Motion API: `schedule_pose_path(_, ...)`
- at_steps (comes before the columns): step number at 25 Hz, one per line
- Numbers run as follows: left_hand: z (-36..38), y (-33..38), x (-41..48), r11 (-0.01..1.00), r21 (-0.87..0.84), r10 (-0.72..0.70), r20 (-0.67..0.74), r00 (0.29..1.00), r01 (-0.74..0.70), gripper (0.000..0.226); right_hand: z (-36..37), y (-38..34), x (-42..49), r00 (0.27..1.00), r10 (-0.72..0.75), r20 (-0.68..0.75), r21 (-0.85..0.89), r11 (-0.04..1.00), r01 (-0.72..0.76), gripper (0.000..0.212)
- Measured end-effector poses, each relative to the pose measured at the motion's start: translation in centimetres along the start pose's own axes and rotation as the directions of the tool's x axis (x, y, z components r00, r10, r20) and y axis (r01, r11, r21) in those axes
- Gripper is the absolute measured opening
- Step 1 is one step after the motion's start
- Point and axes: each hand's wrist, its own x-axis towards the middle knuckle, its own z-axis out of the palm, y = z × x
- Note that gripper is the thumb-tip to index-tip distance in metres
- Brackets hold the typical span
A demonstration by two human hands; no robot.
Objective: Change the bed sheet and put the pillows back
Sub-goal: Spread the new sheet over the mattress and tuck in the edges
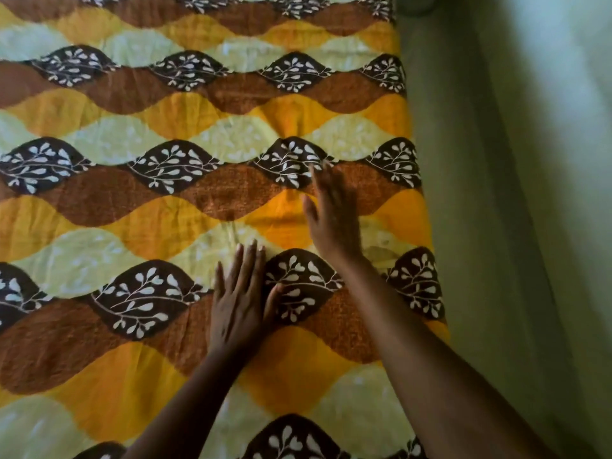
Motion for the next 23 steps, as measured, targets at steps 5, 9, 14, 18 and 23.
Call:
schedule_pose_path(5,2.7,3.3,4.5,0.996,0.080,0.024,0.026,0.999,-0.026,0.068,1.7,3.5,8.4,0.979,-0.081,0.189,-0.199,0.973,0.119,0.058)
schedule_pose_path(9,3.0,2.9,3.8,0.991,0.129,0.040,0.053,0.998,-0.047,0.067,-1.0,10.2,9.0,0.996,0.020,0.087,-0.246,0.969,0.002,0.061)
schedule_pose_path(14,2.3,3.2,3.6,0.996,0.073,0.052,0.066,0.996,-0.057,0.066,-3.6,15.7,6.3,0.914,0.387,0.124,0.066,0.916,-0.396,0.062)
schedule_pose_path(18,2.2,6.3,9.4,0.988,0.068,0.138,0.042,0.990,-0.140,0.067,-4.2,13.6,7.6,0.942,0.336,-0.014,0.074,0.940,-0.334,0.060)
schedule_pose_path(23,4.6,10.4,16.7,0.981,0.123,0.140,0.068,0.988,-0.147,0.068,-1.3,7.5,17.6,0.971,-0.172,0.168,-0.168,0.965,0.200,0.057)
